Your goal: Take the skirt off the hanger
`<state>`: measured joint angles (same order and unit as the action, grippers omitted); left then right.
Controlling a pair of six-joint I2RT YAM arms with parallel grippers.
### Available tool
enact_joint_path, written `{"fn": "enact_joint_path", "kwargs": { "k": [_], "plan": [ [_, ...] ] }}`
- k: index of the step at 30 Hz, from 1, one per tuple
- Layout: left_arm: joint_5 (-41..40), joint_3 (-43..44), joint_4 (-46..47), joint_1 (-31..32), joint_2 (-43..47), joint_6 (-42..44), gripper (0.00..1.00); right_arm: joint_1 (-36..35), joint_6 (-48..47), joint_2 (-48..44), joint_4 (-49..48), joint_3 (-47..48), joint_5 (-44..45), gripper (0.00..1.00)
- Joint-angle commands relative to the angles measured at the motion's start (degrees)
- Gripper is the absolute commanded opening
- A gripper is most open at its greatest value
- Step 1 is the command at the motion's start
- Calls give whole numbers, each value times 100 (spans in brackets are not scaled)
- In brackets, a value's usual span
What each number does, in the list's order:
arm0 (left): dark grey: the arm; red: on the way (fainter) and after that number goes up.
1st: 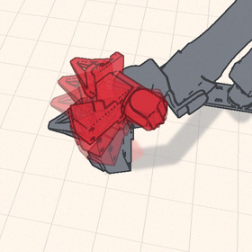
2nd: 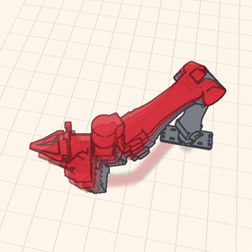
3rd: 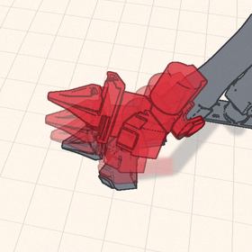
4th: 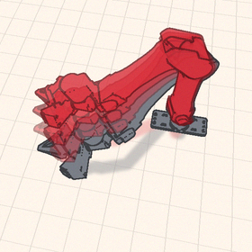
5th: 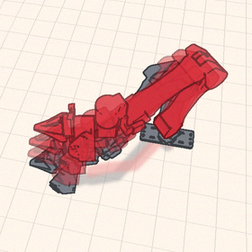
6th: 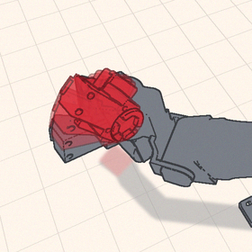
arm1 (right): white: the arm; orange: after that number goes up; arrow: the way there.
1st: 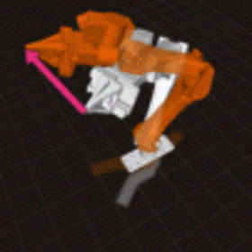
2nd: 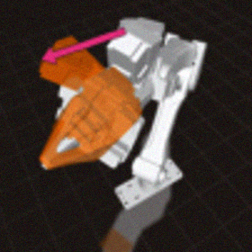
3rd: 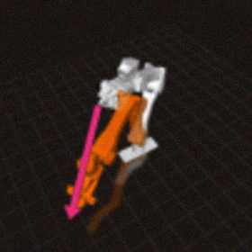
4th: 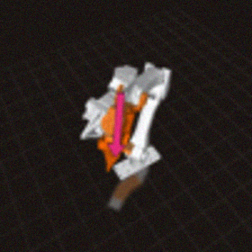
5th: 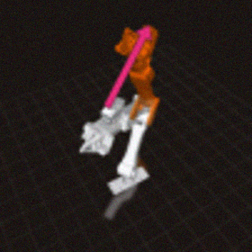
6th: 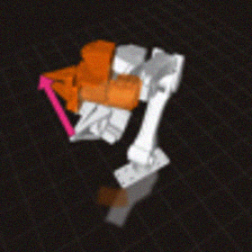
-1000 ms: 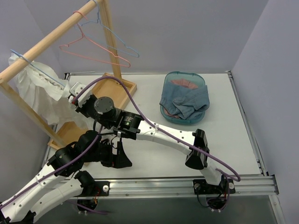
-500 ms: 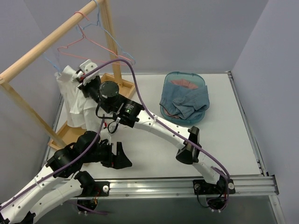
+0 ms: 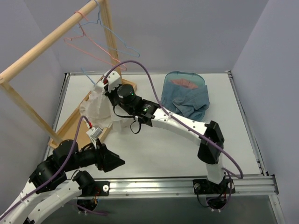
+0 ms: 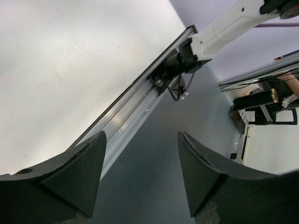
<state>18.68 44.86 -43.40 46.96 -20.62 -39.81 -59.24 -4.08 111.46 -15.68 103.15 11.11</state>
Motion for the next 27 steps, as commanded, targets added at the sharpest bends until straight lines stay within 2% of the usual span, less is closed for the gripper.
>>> {"fn": "enact_joint_path", "kwargs": {
  "k": [1, 2, 6, 9, 14, 18, 22, 27],
  "plan": [
    [215, 382, 832, 24, -125, 96, 72, -70, 82, -1397, -699, -731, -92, 0],
    [215, 540, 894, 24, -213, 131, 78, -87, 143, -1799, -673, -935, -109, 0],
    [-240, 1171, 992, 24, -626, 517, 86, -184, 179, -2917, -357, -1859, -57, 0],
    [-952, 1865, 956, 24, -1038, 798, 86, -246, 188, -3849, -58, -2422, -65, 0],
    [-2224, 3088, 754, 24, -1970, 1045, 86, -272, 293, -5227, 846, -2730, 13, 0],
    [-2675, 3765, 710, 24, -2751, 1072, 90, -298, 608, -6170, 1207, -3029, 154, 0],
    [-2624, 4302, 806, 24, -3377, 1098, 94, -307, 951, -6724, 1550, -3170, 66, 0],
    [-2422, 4426, 1368, 24, -3940, 1028, 95, -298, 1146, -7120, 1919, -3223, -48, 0]
  ]
}}
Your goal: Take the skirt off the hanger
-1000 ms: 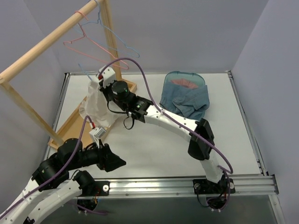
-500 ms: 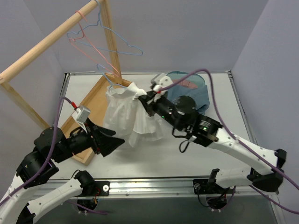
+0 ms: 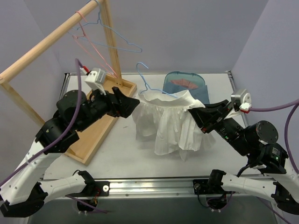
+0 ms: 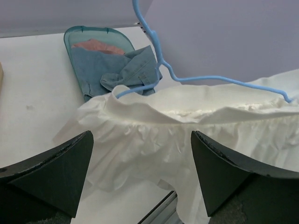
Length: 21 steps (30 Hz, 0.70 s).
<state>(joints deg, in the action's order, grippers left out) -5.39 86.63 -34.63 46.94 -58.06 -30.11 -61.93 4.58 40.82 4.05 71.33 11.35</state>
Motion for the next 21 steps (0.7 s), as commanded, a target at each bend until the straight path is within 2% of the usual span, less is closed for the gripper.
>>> {"fn": "enact_joint_path", "kwargs": {
  "k": [1, 7, 15, 21],
  "plan": [
    [55, 258, 580, 26, -240, 23, 95, -29, 289, -100, -10, 3, -81, 0],
    [205, 337, 1072, 26, -548, -127, 95, -21, 316, -162, 166, 83, -160, 0],
    [249, 522, 1125, 26, -882, -118, 94, -21, 351, -153, -36, 30, -300, 0],
    [293, 434, 1213, 26, -1014, -162, 89, -21, 316, -135, -185, 65, -309, 0]
  ]
}}
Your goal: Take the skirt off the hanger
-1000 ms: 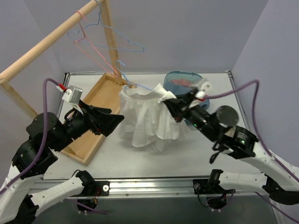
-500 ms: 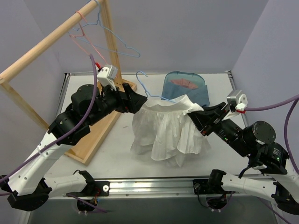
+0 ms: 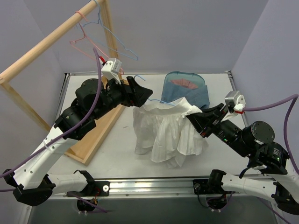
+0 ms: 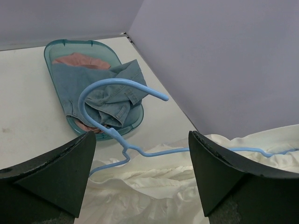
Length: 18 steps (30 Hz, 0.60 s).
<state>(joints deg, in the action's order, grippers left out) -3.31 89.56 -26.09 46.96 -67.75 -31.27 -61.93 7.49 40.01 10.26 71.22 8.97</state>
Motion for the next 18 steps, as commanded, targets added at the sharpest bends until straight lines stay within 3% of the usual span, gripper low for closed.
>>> {"fn": "enact_joint_path", "kwargs": {
  "k": [1, 7, 18],
  "plan": [
    [76, 132, 376, 24, -46, -55, 89, -21, 25, -63, -824, 94, -62, 0],
    [94, 79, 446, 24, -134, -29, 84, -21, 7, -55, -956, 129, -97, 0],
    [305, 9, 613, 24, -309, -81, 55, -21, 69, -160, -1281, 15, -54, 0]
  ]
}}
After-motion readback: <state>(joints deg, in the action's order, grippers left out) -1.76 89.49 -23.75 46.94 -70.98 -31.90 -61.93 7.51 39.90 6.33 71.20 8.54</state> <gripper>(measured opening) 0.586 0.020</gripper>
